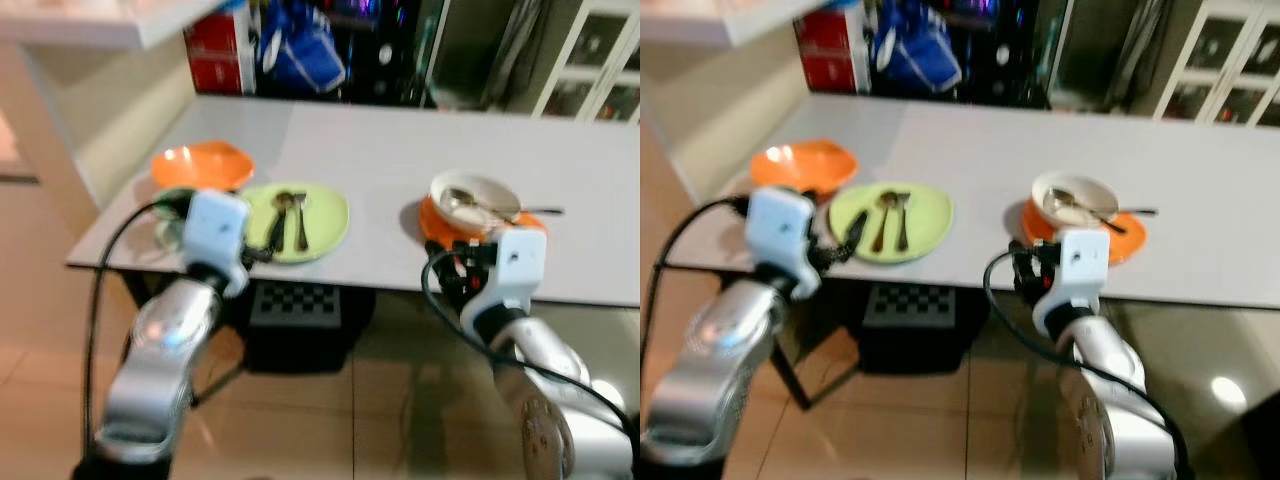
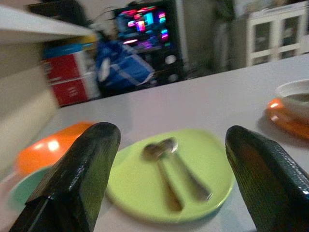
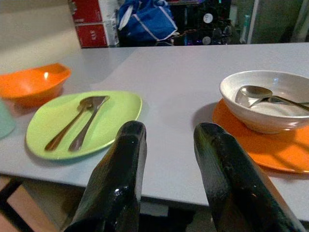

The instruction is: Setting the table

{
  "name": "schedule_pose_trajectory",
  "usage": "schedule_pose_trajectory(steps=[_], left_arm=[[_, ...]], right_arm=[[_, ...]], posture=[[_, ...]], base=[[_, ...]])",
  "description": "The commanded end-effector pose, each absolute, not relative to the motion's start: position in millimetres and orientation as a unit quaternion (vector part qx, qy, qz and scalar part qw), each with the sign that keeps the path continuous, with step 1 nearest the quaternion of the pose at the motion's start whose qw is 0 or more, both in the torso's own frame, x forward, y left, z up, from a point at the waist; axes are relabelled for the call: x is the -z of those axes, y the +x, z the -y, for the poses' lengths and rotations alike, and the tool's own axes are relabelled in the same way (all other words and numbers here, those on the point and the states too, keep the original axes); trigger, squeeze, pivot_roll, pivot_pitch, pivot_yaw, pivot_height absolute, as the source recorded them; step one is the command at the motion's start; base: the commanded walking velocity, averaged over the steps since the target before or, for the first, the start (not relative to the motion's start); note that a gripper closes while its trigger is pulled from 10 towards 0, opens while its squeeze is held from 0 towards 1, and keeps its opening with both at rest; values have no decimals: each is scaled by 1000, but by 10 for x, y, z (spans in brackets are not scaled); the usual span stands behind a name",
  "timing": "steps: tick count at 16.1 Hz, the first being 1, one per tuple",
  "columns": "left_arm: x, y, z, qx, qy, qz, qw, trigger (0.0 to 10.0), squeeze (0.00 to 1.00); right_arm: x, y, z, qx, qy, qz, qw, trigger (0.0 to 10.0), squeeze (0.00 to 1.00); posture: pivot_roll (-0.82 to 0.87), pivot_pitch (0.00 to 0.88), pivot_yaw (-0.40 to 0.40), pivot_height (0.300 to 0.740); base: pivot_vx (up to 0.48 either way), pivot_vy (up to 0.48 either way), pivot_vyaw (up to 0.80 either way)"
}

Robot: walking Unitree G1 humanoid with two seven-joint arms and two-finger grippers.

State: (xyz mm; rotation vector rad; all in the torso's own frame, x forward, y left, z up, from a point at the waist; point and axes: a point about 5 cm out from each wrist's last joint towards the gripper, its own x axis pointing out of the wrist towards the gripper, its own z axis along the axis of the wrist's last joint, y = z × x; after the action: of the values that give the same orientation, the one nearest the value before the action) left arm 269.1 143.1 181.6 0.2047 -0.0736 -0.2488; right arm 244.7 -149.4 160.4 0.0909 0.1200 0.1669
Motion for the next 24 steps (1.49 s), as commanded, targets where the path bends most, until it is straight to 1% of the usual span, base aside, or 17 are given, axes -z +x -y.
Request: schedule_pose_trajectory(steps=[1, 3, 4, 6, 8, 12, 14, 15, 17, 18, 20, 24], left_arm=[[-1808, 2678, -1405, 124, 104, 39, 986, 10000, 0], [-1757, 2696, -1431, 116, 110, 29, 987, 10000, 0], [-1740, 2701, -1413, 115, 110, 28, 987, 10000, 0], [-1706, 2680, -1427, 110, 110, 23, 988, 10000, 0], [-1706, 2695, -1428, 111, 112, 21, 987, 10000, 0], [-1786, 2747, -1496, 95, 123, 37, 987, 10000, 0], [-1833, 2756, -1547, 86, 127, 42, 987, 10000, 0], [-1873, 2761, -1547, 85, 135, 46, 986, 10000, 0], [-1964, 2811, -1565, 73, 125, 59, 988, 10000, 0], [-1993, 2835, -1552, 75, 129, 65, 987, 10000, 0], [-1976, 2865, -1630, 44, 133, 63, 988, 10000, 0], [-1923, 2844, -1628, 45, 120, 58, 990, 10000, 0]], right_arm=[[-1521, 2443, 1512, -80, 38, -76, 993, 10000, 0], [-1424, 2482, 1531, -72, 33, -84, 993, 10000, 0], [-1405, 2500, 1555, -69, 31, -85, 994, 10000, 0], [-1392, 2522, 1537, -63, 52, -86, 993, 10000, 0], [-1431, 2541, 1501, -74, 42, -80, 993, 10000, 0], [-1436, 2654, 1428, -85, 52, -70, 993, 10000, 0], [-1534, 2674, 1384, -94, 62, -40, 993, 10000, 0], [-1584, 2678, 1388, -92, 59, -24, 994, 10000, 0], [-1650, 2705, 1351, -105, 70, -4, 992, 10000, 0], [-1666, 2718, 1360, -101, 79, 2, 992, 10000, 0], [-1601, 2730, 1333, -91, 90, -9, 992, 10000, 0], [-1578, 2734, 1303, -112, 82, -9, 990, 10000, 0]], posture=[[-6, 12, -8, 740], [-15, 12, 9, 740], [-10, 8, -10, 740], [-15, 18, 0, 740], [-22, 13, -10, 740], [15, 0, -20, 740], [9, 0, -7, 740], [16, 0, -17, 740], [25, 0, -7, 740], [40, 0, -18, 740], [39, 0, -19, 740], [54, 0, -17, 740]], base=[[0, 311, 0], [0, 414, 0], [0, 431, 0], [0, 392, 0], [0, 390, 0], [0, 390, 0], [0, 392, 0], [0, 390, 0], [0, 390, 0], [0, 386, 0], [0, 388, 0], [0, 389, 0]])
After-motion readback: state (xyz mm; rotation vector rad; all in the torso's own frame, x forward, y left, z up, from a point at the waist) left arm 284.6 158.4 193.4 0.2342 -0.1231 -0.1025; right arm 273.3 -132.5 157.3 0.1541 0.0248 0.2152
